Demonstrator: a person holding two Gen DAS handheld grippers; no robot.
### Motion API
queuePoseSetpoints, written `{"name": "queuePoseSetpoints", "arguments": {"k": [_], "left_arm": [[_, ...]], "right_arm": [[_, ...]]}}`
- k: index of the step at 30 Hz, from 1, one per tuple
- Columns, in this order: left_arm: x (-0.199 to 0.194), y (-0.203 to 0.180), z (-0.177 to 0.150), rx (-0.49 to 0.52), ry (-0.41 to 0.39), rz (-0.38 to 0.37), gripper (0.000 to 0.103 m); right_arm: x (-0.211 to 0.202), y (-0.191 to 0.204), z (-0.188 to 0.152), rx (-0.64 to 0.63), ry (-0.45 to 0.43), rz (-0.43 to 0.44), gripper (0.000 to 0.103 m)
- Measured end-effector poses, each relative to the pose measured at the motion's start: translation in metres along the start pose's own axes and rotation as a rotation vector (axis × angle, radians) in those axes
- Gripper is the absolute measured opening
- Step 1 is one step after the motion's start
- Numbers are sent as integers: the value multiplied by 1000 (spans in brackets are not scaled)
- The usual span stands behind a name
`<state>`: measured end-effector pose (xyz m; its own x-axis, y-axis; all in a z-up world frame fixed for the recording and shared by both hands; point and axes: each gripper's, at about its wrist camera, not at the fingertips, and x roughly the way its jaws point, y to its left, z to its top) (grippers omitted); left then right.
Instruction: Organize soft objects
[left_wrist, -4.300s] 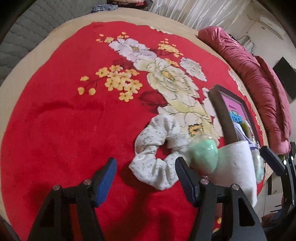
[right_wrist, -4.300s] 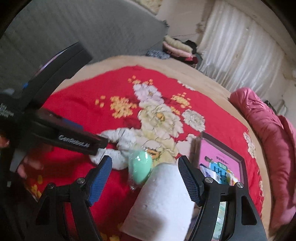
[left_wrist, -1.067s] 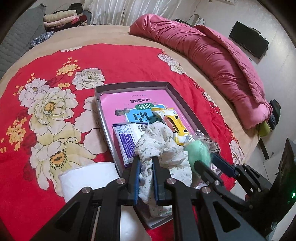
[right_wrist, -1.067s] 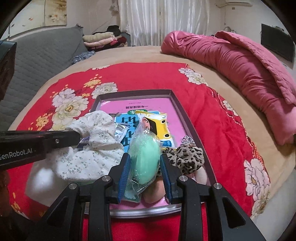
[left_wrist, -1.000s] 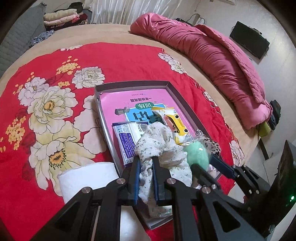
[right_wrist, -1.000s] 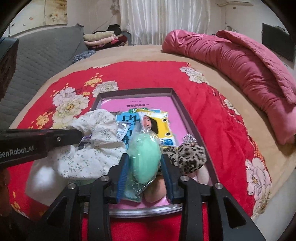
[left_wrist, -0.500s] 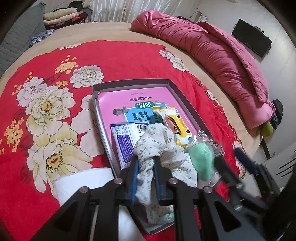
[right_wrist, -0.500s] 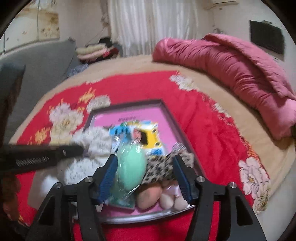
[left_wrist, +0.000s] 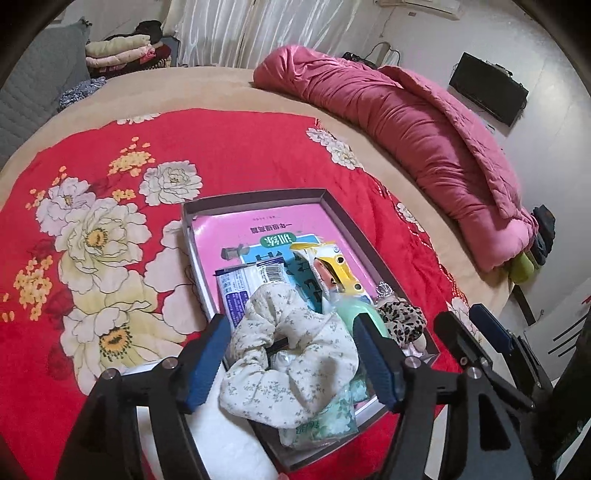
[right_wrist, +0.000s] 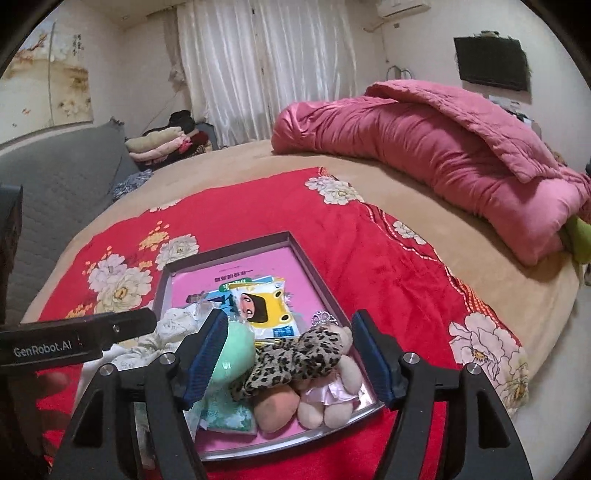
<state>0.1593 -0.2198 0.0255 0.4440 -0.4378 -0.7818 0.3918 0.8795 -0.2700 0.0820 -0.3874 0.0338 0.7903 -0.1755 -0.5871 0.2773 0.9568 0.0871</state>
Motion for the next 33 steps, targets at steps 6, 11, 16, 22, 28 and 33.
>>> {"name": "queuePoseSetpoints", "arguments": {"k": [6, 11, 16, 22, 28, 33], "left_arm": [[-12, 5, -4, 3, -23, 53, 69], [-30, 9, -13, 8, -62, 96, 69], [-45, 12, -26, 18, -66, 133, 69], [-64, 16, -45, 29, -80, 142, 69], [-88, 36, -64, -19, -86, 155, 69], [-105, 47, -83, -53, -92, 152, 69]], "right_arm": [[-4, 10, -2, -27, 2, -8, 74], [-8, 17, -3, -49, 0, -10, 76], [-22, 33, -5, -58, -11, -25, 76], [-53, 52, -13, -46, -32, -32, 77], [-83, 76, -32, -112, -39, -65, 77], [-112, 83, -36, -101, -98, -51, 77]]}}
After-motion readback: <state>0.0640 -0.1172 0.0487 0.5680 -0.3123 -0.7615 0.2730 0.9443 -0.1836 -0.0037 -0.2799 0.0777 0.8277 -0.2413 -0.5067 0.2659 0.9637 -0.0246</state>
